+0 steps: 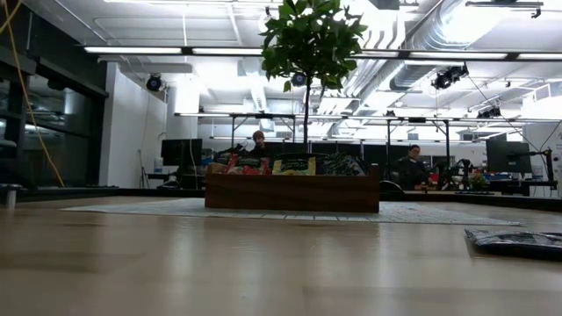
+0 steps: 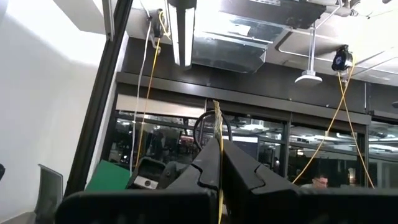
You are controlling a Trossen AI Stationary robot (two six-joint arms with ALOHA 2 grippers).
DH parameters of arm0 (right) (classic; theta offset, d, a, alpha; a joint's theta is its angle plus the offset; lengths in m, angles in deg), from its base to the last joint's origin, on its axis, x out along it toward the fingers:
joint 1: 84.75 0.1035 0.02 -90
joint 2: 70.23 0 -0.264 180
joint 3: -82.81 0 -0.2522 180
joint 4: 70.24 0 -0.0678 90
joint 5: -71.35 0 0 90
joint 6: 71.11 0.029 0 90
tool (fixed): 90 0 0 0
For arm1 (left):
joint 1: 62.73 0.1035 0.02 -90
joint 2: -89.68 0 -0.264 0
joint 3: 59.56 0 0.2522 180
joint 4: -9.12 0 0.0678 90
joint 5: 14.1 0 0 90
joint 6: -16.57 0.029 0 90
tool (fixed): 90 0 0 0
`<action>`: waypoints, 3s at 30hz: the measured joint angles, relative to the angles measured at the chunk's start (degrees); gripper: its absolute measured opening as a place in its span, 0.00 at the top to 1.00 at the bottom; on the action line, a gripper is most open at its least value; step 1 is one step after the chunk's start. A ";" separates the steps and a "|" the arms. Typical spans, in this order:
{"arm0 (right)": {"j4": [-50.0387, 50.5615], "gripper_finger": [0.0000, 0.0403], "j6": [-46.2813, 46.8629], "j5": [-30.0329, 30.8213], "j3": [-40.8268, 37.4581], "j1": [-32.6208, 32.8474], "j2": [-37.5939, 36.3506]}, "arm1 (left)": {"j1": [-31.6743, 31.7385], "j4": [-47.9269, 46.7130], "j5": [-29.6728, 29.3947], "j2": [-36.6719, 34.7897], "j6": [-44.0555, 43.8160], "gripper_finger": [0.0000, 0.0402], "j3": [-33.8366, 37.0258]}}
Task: Pick & Place Tea
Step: Put the yellow tea bag into the middle section of the wooden organizer
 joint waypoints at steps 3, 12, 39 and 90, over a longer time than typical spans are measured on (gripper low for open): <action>0.04 1.00 -0.01 0.00 0.00 0.00 0.00 | 0.00 0.20 0.12 -0.20 0.00 0.46 -0.07; 0.96 1.00 0.75 0.02 0.00 0.00 0.00 | 0.00 0.30 -0.71 -0.18 0.02 0.57 -0.10; 1.20 1.00 0.79 0.50 0.00 0.00 0.00 | 0.00 0.08 -0.93 -0.18 1.97 1.00 -0.10; 18.67 0.58 -3.14 40.20 -0.02 15.05 -16.00 | 12.82 -64.96 7.56 3.75 7.59 1.00 -0.10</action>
